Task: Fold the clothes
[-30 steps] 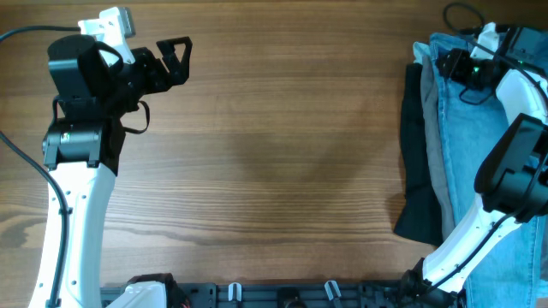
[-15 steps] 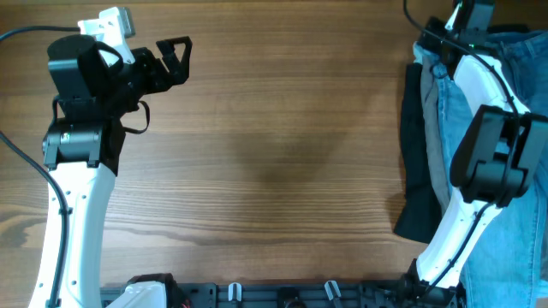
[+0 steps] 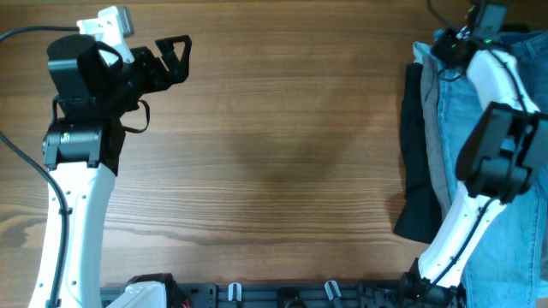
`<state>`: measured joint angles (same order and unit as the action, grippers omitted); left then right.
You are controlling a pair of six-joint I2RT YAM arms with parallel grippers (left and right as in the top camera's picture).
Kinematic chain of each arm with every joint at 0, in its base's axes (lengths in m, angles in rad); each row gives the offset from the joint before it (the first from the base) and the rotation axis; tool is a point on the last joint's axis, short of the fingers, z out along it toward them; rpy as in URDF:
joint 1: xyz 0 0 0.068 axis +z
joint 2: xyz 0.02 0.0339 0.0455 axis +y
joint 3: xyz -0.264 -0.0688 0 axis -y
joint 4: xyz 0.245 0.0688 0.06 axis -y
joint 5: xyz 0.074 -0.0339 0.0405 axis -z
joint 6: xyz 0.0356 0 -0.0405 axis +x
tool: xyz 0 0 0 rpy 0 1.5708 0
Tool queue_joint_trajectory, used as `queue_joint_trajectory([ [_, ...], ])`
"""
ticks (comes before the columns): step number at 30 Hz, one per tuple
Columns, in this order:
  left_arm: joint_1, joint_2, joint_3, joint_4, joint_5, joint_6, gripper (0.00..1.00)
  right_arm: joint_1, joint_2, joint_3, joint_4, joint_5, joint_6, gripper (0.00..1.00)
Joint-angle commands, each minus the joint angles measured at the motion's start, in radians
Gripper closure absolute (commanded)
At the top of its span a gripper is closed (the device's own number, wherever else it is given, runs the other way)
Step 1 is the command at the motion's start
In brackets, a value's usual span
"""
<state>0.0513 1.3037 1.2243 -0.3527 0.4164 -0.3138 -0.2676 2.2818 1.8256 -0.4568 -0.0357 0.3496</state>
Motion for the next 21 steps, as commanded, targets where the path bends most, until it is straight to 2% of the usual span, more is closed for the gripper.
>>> queue_joint_trajectory([
  [1,-0.004,-0.004,0.019,0.046,0.013,-0.01,0.0,-0.027,-0.154,0.071,-0.092,-0.051,-0.045,0.96],
  [4,-0.004,-0.006,0.019,0.055,0.013,-0.01,0.0,-0.026,-0.182,0.071,-0.256,-0.055,-0.089,0.96],
  [7,-0.004,-0.006,0.019,0.054,0.013,-0.01,0.0,-0.027,-0.182,0.071,-0.339,-0.055,-0.134,0.96],
  [10,-0.004,-0.006,0.019,0.054,0.013,-0.01,0.0,-0.027,-0.186,0.073,-0.321,-0.145,-0.216,0.96],
  [17,-0.004,-0.006,0.019,0.052,0.013,-0.01,0.0,-0.027,-0.154,0.048,-0.314,-0.118,-0.19,0.96],
  [21,-0.004,-0.006,0.019,0.053,0.013,-0.01,0.0,-0.027,-0.072,0.046,-0.299,-0.113,-0.192,0.96],
])
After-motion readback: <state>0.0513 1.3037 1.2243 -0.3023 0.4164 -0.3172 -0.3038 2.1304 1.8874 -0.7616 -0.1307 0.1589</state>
